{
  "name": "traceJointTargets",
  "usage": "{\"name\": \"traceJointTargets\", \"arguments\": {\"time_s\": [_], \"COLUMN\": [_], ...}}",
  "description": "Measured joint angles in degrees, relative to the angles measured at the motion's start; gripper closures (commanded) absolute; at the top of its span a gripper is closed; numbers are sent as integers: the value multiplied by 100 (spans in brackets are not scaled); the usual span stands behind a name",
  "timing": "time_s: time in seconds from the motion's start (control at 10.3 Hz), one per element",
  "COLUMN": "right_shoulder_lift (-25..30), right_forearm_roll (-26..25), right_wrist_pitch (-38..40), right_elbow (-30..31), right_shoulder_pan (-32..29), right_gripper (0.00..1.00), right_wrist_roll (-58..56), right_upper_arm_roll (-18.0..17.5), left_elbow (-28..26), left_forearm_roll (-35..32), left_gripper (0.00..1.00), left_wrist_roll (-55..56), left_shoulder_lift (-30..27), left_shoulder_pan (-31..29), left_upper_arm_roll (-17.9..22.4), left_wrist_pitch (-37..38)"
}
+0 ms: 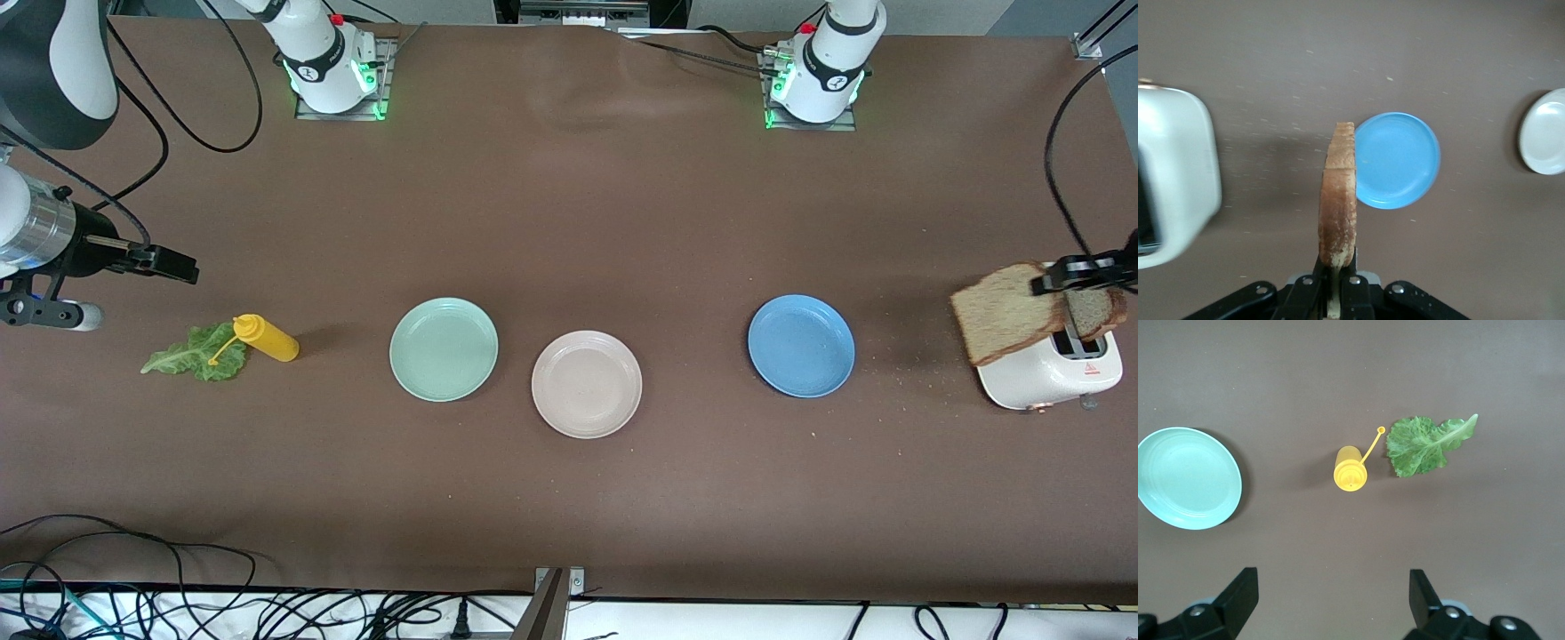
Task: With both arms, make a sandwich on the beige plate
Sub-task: 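Carry the bread slice with the left gripper over the beige plate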
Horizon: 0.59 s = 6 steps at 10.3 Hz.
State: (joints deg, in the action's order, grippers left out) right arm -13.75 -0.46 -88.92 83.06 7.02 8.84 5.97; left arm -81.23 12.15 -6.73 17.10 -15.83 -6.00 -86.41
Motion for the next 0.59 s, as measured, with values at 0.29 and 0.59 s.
{"name": "traceJointTargets", "arguments": {"time_s": [0.29,0.59], "right_shoulder_lift": [-2,-5], "right_forearm_roll": [1,2], "right_wrist_pitch": [1,4], "right_elbow": [0,1], "right_shoulder_pan": [-4,-8], "right_gripper": [0,0], "right_wrist_roll": [0,0], "right_upper_arm_roll": [0,0], "left_elbow": [4,27], "left_forearm_roll": [1092,2618], "left_gripper": [100,100], "left_wrist_roll": [432,507], "left_shoulder_lift": [427,1191], "left_shoulder_pan": [711,1341], "left_upper_arm_roll": [-14,-13], "left_wrist_pitch": [84,-21]}}
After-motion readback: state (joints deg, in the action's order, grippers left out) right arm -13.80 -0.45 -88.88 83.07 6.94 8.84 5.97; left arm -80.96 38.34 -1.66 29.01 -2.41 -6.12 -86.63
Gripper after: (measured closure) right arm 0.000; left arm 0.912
